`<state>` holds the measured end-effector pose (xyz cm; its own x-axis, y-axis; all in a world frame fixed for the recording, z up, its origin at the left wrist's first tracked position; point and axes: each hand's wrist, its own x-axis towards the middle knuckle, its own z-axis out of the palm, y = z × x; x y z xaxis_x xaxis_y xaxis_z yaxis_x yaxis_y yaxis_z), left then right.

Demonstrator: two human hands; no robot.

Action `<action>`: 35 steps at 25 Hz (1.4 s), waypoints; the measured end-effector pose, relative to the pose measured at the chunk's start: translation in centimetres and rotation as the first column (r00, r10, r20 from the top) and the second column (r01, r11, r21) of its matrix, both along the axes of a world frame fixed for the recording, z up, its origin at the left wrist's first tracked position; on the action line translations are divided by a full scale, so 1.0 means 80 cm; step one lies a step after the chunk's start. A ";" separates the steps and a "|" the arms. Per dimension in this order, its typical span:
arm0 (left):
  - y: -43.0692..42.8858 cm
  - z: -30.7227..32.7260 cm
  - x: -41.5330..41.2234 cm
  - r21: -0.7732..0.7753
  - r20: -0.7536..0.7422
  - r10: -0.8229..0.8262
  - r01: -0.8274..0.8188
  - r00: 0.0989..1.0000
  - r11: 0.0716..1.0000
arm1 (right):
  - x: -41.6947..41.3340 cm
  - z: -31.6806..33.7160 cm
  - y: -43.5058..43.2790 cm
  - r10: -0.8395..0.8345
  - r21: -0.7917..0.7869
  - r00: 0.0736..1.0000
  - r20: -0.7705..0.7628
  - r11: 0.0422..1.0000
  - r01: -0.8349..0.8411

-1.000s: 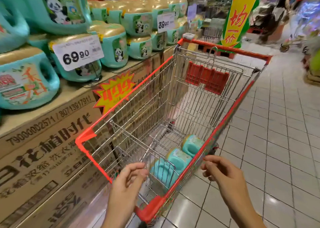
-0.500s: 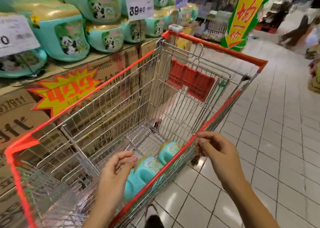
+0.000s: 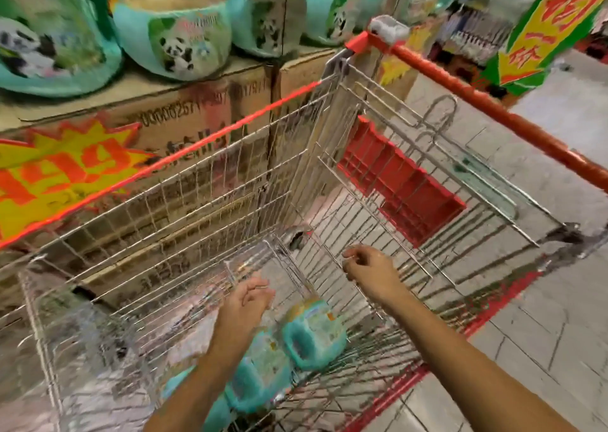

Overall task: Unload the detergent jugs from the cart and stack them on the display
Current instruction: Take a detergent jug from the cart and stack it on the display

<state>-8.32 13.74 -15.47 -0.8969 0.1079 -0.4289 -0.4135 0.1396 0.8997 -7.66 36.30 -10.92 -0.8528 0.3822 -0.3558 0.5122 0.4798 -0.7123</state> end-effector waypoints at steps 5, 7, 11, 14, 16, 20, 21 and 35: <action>0.050 -0.111 -0.012 -0.106 0.316 0.085 -0.054 0.945 0.993 | -0.089 -0.113 0.038 0.344 -0.024 0.857 0.384 0.931 -0.364; 0.067 -0.155 -0.006 -0.185 0.370 0.127 -0.061 0.920 0.981 | -0.104 -0.163 0.051 0.373 -0.043 0.820 0.434 0.918 -0.395; 0.099 -0.239 0.007 -0.301 0.449 0.154 -0.013 0.880 0.953 | -0.097 -0.278 0.083 0.449 -0.079 0.681 0.579 0.861 -0.502; 0.118 -0.301 0.014 -0.339 0.479 0.124 0.053 0.869 0.939 | -0.072 -0.361 0.100 0.453 -0.301 0.721 0.524 0.891 -0.341; 0.132 -0.337 0.019 -0.317 0.541 0.100 0.092 0.835 0.944 | -0.049 -0.406 0.106 0.418 -0.398 0.754 0.507 0.889 -0.225; 0.153 -0.377 0.037 -0.378 0.639 0.114 0.182 0.761 0.908 | -0.019 -0.465 0.105 0.320 -0.428 0.830 0.457 0.897 -0.110; 0.158 -0.379 0.039 -0.401 0.647 0.116 0.206 0.754 0.893 | -0.017 -0.472 0.102 0.295 -0.419 0.846 0.444 0.903 -0.095; 0.171 -0.376 0.038 -0.315 0.679 0.380 -0.219 0.628 0.924 | -0.034 -0.457 0.105 0.390 -0.575 0.808 0.442 0.814 -0.079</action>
